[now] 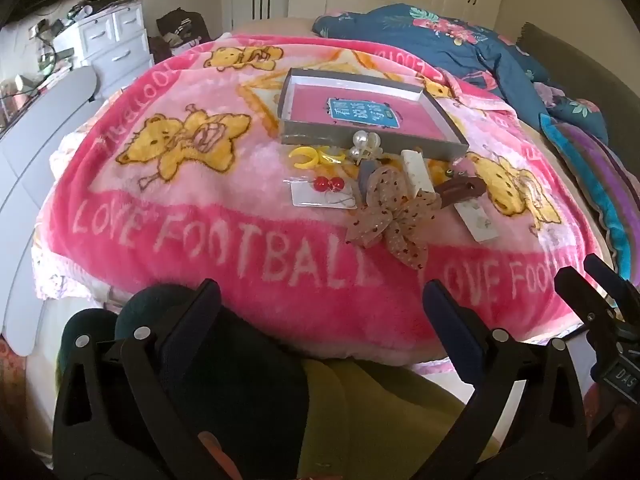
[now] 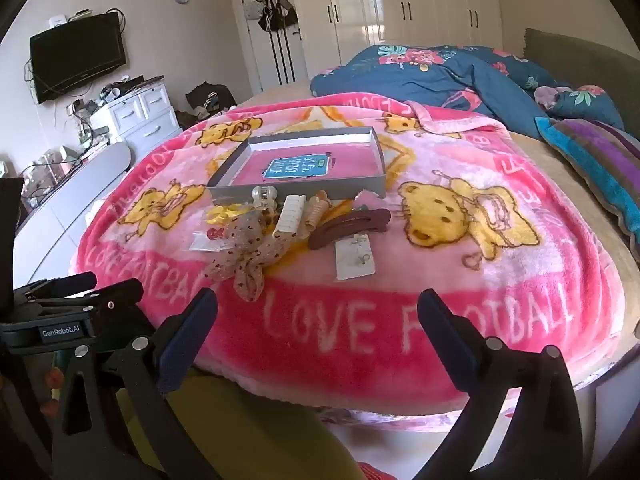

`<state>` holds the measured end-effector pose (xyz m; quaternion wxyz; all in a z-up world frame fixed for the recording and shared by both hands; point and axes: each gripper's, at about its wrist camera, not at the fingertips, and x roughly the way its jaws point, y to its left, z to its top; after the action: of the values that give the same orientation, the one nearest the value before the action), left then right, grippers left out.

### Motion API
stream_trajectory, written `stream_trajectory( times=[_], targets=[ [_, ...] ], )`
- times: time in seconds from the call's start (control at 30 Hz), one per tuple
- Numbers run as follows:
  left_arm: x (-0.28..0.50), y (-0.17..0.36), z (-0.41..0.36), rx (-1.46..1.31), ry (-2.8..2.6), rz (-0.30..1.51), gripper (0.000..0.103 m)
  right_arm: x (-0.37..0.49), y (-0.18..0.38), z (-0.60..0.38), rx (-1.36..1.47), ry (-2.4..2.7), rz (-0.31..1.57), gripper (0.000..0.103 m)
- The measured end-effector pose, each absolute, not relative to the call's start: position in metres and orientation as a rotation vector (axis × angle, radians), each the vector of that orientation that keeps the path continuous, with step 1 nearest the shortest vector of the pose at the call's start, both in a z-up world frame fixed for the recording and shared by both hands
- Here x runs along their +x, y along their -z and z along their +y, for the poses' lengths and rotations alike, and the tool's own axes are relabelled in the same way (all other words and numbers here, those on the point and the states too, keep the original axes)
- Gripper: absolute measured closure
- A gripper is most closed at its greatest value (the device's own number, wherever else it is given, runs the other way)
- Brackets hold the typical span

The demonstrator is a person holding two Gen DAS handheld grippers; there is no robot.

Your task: Organize jewelry

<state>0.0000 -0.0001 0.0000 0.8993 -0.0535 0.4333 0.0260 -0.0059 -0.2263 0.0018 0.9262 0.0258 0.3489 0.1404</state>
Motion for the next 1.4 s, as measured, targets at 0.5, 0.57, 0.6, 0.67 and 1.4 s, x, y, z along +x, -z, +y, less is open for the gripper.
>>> stream_trajectory(
  times=[0.5, 0.57, 0.6, 0.67, 1.4],
  targets=[
    [0.001, -0.004, -0.013, -0.098, -0.051, 0.885, 0.008, -0.007, -0.003, -0.226, 0.055, -0.29, 0.708, 0.004],
    [0.001, -0.004, -0.011, -0.099, -0.05, 0.883, 0.008, -0.008, -0.004, -0.227, 0.059, -0.29, 0.706, 0.004],
    [0.0, -0.003, -0.009, -0.102, -0.049, 0.882, 0.008, -0.008, -0.004, -0.227, 0.059, -0.29, 0.706, 0.004],
    [0.0, -0.003, -0.009, -0.101, -0.049, 0.881, 0.008, -0.008, -0.004, -0.226, 0.058, -0.289, 0.706, 0.004],
    [-0.001, -0.009, -0.009, -0.099, -0.038, 0.875, 0.008, -0.008, -0.004, -0.226, 0.063, -0.291, 0.706, 0.004]
  ],
)
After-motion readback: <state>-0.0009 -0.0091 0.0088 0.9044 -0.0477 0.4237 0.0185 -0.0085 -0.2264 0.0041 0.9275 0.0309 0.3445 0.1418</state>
